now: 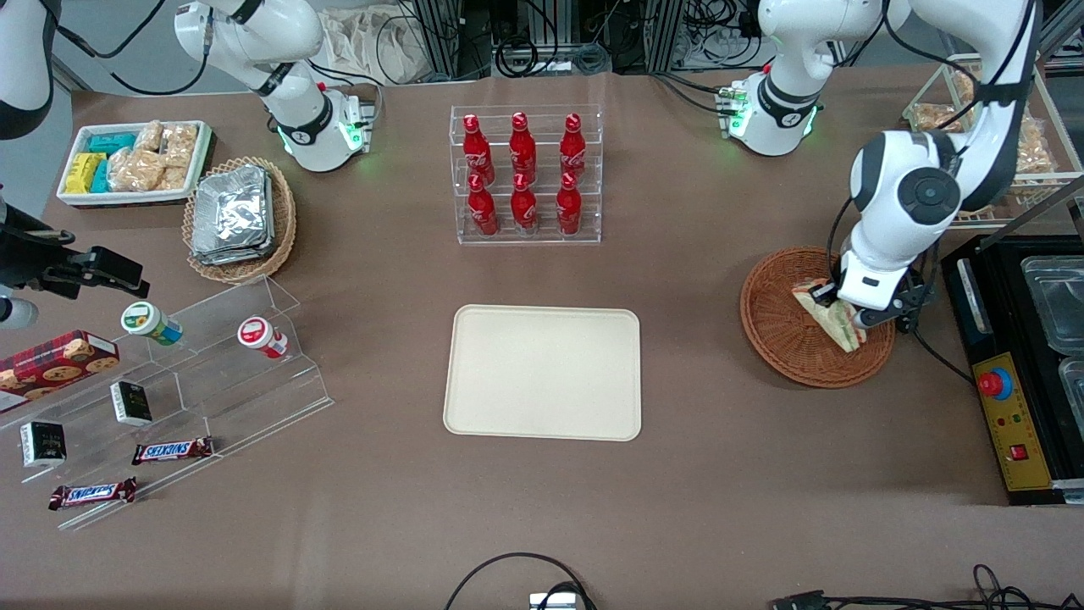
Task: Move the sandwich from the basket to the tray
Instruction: 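Close the left gripper on the sandwich's crust edge, then lift the sandwich up out of the basket with the left gripper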
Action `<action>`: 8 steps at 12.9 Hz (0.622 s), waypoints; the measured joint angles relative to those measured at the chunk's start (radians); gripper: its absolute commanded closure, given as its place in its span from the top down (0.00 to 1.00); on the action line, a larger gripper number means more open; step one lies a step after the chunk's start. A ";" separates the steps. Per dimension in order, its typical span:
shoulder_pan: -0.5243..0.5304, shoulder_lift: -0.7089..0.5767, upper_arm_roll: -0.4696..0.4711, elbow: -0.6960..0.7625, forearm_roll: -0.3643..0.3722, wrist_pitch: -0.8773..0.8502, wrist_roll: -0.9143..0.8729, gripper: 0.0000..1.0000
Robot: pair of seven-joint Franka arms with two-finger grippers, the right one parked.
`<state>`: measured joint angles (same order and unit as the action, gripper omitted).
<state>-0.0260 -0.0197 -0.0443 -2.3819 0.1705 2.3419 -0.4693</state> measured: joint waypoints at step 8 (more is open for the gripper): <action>-0.095 0.022 -0.020 0.190 -0.074 -0.120 0.129 0.09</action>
<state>-0.1207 0.0023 -0.0641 -2.1915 0.0965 2.2221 -0.3401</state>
